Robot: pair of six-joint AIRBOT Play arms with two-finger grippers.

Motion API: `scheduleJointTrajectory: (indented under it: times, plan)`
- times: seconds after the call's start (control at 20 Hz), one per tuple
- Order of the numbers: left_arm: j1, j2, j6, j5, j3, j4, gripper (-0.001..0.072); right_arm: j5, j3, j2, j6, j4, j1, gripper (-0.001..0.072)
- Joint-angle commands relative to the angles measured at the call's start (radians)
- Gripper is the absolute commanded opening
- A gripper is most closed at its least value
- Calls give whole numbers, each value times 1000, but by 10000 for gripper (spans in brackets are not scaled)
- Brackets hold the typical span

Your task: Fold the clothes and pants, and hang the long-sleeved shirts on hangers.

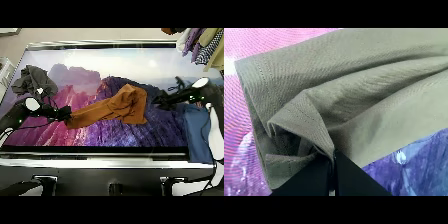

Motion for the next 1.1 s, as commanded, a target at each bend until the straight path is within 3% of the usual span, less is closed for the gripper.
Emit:
scheduleJointTrajectory:
  times: [0.0, 0.3, 0.4, 0.5, 0.55, 0.65, 0.75, 0.85, 1.05]
  plan:
    - [1, -1, 0, 1, 0, 0, 21, -41, -39, -58, -30, 23, 71, 421]
    - [1, -1, 0, 1, 0, 0, 21, -108, -39, -113, 51, 18, 170, 336]
    - [1, -1, 0, 1, 0, 0, 22, -116, -39, -119, 64, 3, 186, 238]
    - [1, -1, 0, 1, 0, 1, 21, -113, -39, -119, 65, -4, 188, 41]
    - [1, -1, 0, 1, 0, 1, 22, -106, -39, -118, 64, -6, 186, 30]
    - [1, -1, 0, 0, 0, 1, 22, -93, -39, -113, 63, -12, 185, 53]
    - [1, -1, 1, 0, 0, 1, 22, -85, -38, -82, 59, -11, 180, 171]
    - [1, -1, 1, 0, 0, 1, 22, -83, -38, -19, 49, -11, 151, 406]
    - [1, -1, 1, 0, 0, 1, 22, -87, -38, 44, 82, -66, 41, 418]
